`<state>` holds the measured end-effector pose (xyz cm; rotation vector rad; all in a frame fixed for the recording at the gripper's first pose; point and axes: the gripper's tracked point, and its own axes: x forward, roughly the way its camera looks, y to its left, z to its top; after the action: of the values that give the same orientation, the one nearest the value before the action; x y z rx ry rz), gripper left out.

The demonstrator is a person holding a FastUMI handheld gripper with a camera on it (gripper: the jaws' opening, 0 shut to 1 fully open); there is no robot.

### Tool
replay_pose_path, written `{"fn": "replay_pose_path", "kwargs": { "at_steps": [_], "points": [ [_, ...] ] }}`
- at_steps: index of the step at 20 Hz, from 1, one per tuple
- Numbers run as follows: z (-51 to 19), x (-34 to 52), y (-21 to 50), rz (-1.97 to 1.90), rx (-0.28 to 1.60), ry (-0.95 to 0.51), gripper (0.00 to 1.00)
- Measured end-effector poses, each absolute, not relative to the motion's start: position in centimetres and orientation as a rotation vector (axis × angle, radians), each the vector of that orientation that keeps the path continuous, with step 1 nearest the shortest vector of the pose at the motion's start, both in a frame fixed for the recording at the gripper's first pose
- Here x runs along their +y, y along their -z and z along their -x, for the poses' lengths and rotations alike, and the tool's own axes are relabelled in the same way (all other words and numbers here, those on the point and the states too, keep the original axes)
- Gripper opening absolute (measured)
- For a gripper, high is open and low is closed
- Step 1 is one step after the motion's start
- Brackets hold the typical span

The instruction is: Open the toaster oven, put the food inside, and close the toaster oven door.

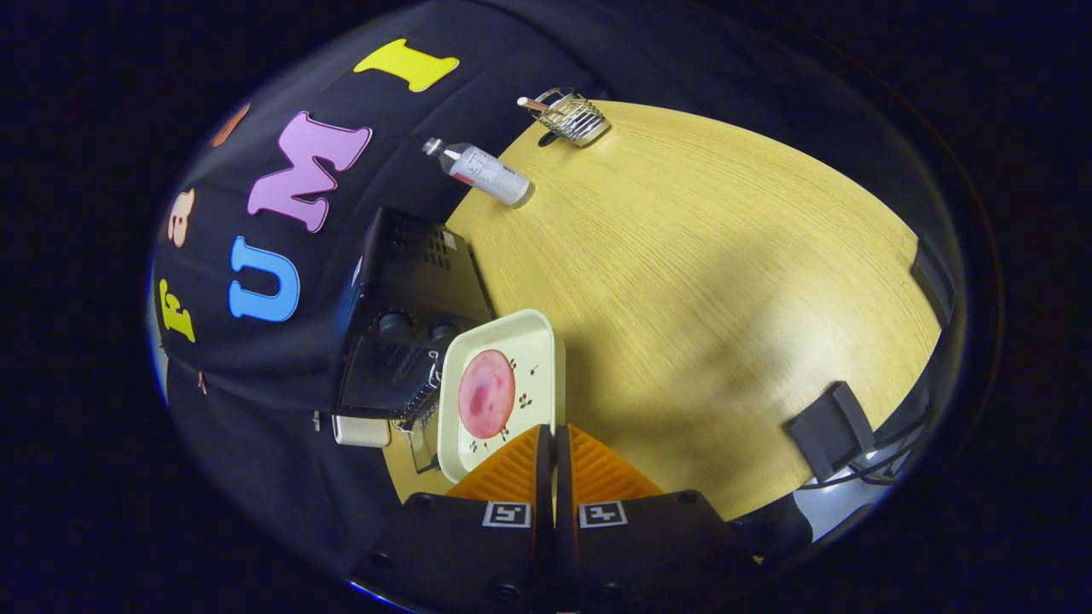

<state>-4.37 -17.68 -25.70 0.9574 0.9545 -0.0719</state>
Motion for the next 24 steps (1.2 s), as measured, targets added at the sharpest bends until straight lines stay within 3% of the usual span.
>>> {"fn": "replay_pose_path", "kwargs": {
  "at_steps": [11,24],
  "points": [
    [4.0,-6.3,21.9,-1.030,0.860,0.012,0.06],
    [-4.7,2.1,25.0,-1.067,0.815,0.059,0.06]
  ]
}}
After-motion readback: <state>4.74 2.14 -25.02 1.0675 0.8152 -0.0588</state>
